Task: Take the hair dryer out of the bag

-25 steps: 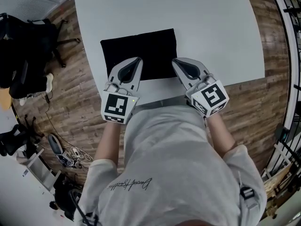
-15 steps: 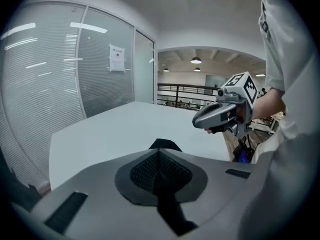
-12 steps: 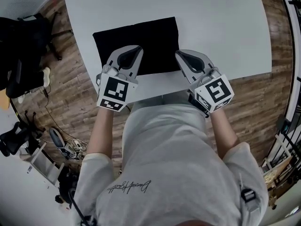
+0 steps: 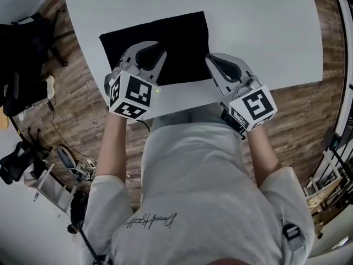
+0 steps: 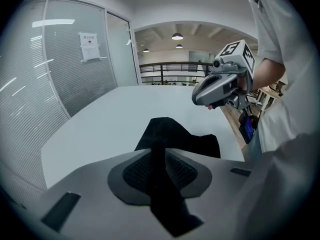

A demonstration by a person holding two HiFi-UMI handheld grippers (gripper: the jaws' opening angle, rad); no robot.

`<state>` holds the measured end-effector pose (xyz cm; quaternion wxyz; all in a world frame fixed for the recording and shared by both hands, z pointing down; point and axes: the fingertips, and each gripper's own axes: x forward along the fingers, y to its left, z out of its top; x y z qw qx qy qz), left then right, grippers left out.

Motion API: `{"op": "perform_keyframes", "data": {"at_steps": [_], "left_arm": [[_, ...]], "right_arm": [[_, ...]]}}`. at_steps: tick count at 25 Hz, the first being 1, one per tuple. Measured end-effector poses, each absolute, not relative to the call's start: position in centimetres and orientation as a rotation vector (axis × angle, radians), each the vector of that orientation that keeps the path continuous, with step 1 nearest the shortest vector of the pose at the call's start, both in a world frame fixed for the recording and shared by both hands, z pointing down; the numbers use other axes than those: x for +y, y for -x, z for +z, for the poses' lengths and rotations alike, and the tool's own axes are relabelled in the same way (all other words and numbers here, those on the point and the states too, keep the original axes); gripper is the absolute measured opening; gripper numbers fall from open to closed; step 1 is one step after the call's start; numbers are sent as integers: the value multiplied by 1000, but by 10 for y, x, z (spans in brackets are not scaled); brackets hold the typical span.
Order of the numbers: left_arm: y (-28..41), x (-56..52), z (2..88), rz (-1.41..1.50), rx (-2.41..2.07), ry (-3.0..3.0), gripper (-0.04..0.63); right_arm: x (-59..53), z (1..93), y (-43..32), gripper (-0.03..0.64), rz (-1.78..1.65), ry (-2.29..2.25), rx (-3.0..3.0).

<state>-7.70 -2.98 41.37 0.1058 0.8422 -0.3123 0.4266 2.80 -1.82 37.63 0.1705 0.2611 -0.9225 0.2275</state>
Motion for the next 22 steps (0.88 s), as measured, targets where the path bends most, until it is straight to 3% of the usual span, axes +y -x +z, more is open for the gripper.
{"op": "perform_keyframes", "data": {"at_steps": [16, 22], "left_arm": [[84, -27, 447, 1488, -772, -2428, 126], [86, -28, 450, 1521, -797, -2398, 77]], "right_arm": [[-17, 393, -32, 21, 678, -753, -2598], [-16, 395, -35, 21, 691, -759, -2593]]}}
